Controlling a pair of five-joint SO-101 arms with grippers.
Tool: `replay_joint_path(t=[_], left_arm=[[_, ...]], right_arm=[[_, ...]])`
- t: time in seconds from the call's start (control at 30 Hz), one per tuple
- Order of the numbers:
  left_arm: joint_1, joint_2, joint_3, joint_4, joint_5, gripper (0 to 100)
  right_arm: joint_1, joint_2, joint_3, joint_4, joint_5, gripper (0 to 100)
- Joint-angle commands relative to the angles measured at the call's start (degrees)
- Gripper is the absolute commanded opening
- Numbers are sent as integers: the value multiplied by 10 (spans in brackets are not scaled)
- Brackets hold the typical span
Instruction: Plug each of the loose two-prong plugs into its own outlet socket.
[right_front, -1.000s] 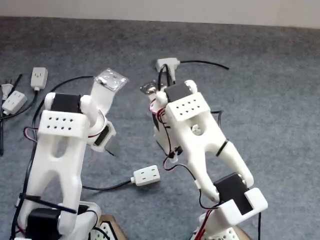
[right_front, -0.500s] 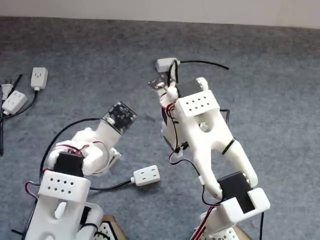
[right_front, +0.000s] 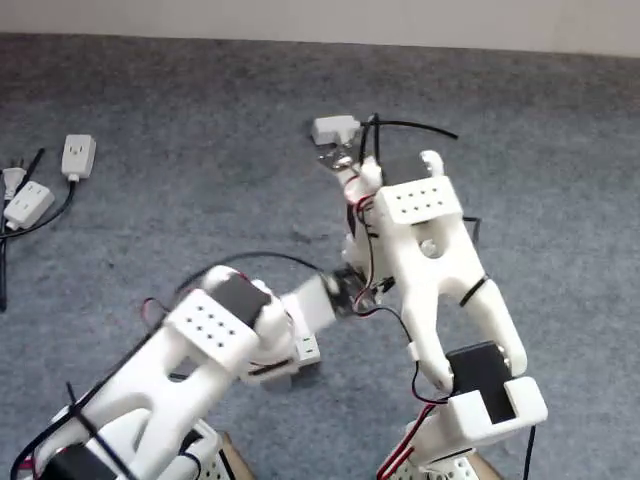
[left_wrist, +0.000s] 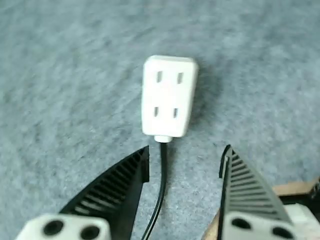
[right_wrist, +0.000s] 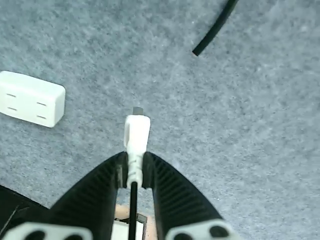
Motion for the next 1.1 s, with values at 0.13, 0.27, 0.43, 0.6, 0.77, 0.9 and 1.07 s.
replay_joint_path(t=[0.13,0.27,0.43,0.6,0.77,0.9,1.07], left_arm=[[-20,95,0,-95,-40,242],[-51,145,-16,-131,-71,242],[-52,185,-24,-146,-79,242],[-54,213,-24,-168,-91,242],[-51,215,-24,-182,-91,242],[-54,213,-26,-199,-91,163],[-55,213,-27,-203,-91,100]], right_arm=[[7,-4,30,-4,22,7],[-8,-4,26,-5,20,7],[-21,-4,28,-5,18,7],[-21,-4,30,-5,18,7],[-21,-4,30,-2,18,7],[-15,-7,27,-5,4,7],[29,-3,29,-25,-26,7]])
